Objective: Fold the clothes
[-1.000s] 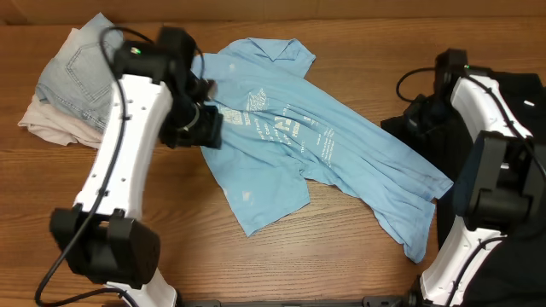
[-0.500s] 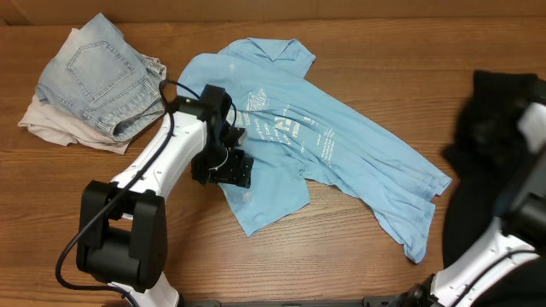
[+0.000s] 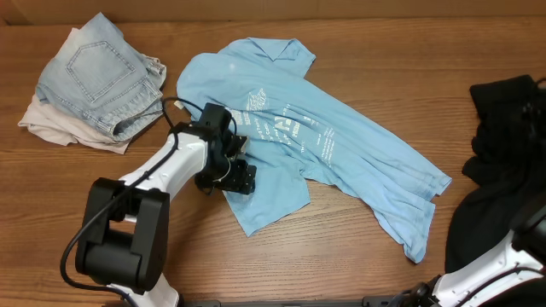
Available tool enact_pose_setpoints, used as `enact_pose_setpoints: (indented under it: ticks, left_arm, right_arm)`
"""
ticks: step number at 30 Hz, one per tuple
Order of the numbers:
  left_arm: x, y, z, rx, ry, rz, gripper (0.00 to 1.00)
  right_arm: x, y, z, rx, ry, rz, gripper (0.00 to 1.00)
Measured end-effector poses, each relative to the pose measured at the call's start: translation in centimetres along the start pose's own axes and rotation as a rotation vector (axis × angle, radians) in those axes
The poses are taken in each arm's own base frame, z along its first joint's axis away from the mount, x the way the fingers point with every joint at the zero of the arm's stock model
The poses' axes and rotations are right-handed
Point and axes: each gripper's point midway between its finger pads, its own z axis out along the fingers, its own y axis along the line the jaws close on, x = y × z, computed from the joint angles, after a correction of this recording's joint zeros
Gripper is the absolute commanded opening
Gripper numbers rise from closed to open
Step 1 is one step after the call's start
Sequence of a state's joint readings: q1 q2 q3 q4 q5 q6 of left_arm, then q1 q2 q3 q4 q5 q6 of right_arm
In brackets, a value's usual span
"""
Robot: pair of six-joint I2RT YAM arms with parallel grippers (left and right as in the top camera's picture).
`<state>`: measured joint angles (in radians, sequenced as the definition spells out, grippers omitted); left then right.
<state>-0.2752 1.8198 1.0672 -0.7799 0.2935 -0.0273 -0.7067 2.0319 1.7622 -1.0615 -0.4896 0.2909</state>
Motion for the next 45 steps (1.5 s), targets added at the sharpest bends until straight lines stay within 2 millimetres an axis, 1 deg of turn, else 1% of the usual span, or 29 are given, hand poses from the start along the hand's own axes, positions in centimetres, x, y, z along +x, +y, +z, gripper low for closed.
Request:
enact_pose_setpoints:
  ticks: [2, 4, 6, 7, 8, 11, 16, 17, 18, 19, 20, 21, 22, 23, 25, 26, 27, 28, 30, 33, 34, 35, 36, 38, 39, 41, 42, 44, 45]
  left_arm:
    - [0.1, -0.1, 0.0, 0.008, -0.007, 0.001, 0.88]
    - [0.5, -0.2, 0.0, 0.011, -0.004, 0.0, 0.84]
    - [0.8, -0.1, 0.0, 0.01, -0.003, -0.001, 0.83]
    - [1.0, -0.1, 0.0, 0.01, -0.001, -0.003, 0.86]
    - [1.1, -0.1, 0.0, 0.01, 0.001, -0.004, 0.91]
    - [2.4, -0.3, -0.1, 0.021, 0.05, -0.029, 1.0]
    - [5.3, -0.3, -0.4, 0.016, 0.169, -0.104, 0.99]
    - [5.6, -0.3, -0.3, 0.015, 0.183, -0.119, 0.96]
    - [5.6, -0.2, -0.3, 0.014, 0.183, -0.141, 0.87]
    - [5.5, -0.1, -0.3, 0.01, 0.179, -0.155, 0.72]
    - [5.3, 0.0, -0.2, 0.007, 0.168, -0.17, 0.68]
    - [4.6, 0.1, 0.0, 0.005, 0.14, -0.183, 0.68]
    - [4.5, 0.1, 0.1, 0.005, 0.134, -0.186, 0.67]
    - [3.9, 0.1, 0.3, 0.01, 0.106, -0.198, 0.59]
    - [2.2, 0.0, 0.3, 0.022, 0.033, -0.206, 0.36]
    - [1.4, -0.1, 0.5, 0.027, -0.001, -0.21, 0.24]
    - [1.2, 0.0, 0.6, 0.026, -0.012, -0.22, 0.1]
    - [1.4, 0.1, 0.8, 0.025, -0.01, -0.231, 0.04]
    - [2.4, 0.2, 1.1, 0.021, 0.026, -0.254, 0.04]
    - [5.1, 0.6, 0.8, -0.003, 0.131, -0.318, 0.04]
    - [6.5, 1.3, 0.5, -0.032, 0.184, -0.361, 0.04]
    - [8.0, 2.5, 0.1, -0.074, 0.238, -0.423, 0.04]
    - [8.8, 3.5, -0.3, -0.099, 0.266, -0.467, 0.04]
    - [10.4, 5.7, -2.0, -0.153, 0.327, -0.573, 0.04]
    - [11.0, 7.8, -3.3, -0.188, 0.336, -0.649, 0.04]
    - [11.3, 11.4, -5.7, -0.243, 0.31, -0.763, 0.04]
    - [11.4, 12.9, -6.6, -0.263, 0.285, -0.806, 0.04]
    - [11.4, 16.4, -9.0, -0.299, 0.197, -0.912, 0.04]
    - [11.6, 17.9, -10.2, -0.309, 0.15, -0.962, 0.04]
  right_arm:
    - [1.3, 2.4, -1.2, -0.038, 0.007, -0.045, 0.42]
    - [2.7, 4.7, -2.4, -0.067, 0.018, -0.087, 0.43]
    - [4.3, 6.5, -3.1, -0.086, 0.039, -0.12, 0.43]
    - [4.9, 7.0, -3.3, -0.09, 0.052, -0.127, 0.43]
    - [5.7, 7.5, -3.4, -0.093, 0.073, -0.136, 0.43]
    - [7.5, 8.4, -2.9, -0.09, 0.125, -0.171, 0.43]
    - [9.1, 9.6, -2.3, -0.095, 0.159, -0.23, 0.44]
    - [9.2, 9.8, -2.2, -0.096, 0.162, -0.236, 0.44]
    - [9.3, 9.9, -2.2, -0.097, 0.165, -0.243, 0.44]
    - [9.3, 9.9, -2.2, -0.097, 0.165, -0.246, 0.44]
    - [9.3, 9.9, -2.2, -0.097, 0.165, -0.248, 0.44]
    - [9.4, 9.8, -2.2, -0.096, 0.167, -0.249, 0.44]
    - [9.5, 9.8, -2.2, -0.094, 0.172, -0.247, 0.44]
    - [9.5, 9.8, -2.2, -0.093, 0.174, -0.246, 0.44]
    - [9.9, 9.6, -2.2, -0.087, 0.188, -0.24, 0.5]
    - [10.0, 9.5, -2.3, -0.085, 0.193, -0.24, 0.51]
    - [10.1, 9.4, -2.3, -0.081, 0.195, -0.242, 0.51]
    - [10.1, 9.3, -2.3, -0.074, 0.196, -0.242, 0.52]
    - [10.3, 8.6, -2.2, -0.037, 0.202, -0.238, 0.53]
    - [10.6, 7.8, -2.2, 0.011, 0.21, -0.235, 0.54]
    - [10.7, 7.6, -2.2, 0.023, 0.214, -0.235, 0.54]
    - [10.8, 7.4, -2.2, 0.036, 0.215, -0.236, 0.54]
    - [10.9, 7.3, -2.2, 0.043, 0.219, -0.237, 0.54]
    - [11.5, 7.2, -2.1, 0.058, 0.239, -0.237, 0.54]
    - [12.1, 7.2, -1.9, 0.067, 0.256, -0.24, 0.54]
    - [13.2, 7.3, -1.2, 0.079, 0.281, -0.258, 0.53]
    - [13.9, 7.3, -0.7, 0.089, 0.3, -0.268, 0.53]
    - [15.4, 7.1, 0.5, 0.118, 0.335, -0.294, 0.53]
    - [16.5, 6.8, 1.3, 0.145, 0.358, -0.313, 0.53]
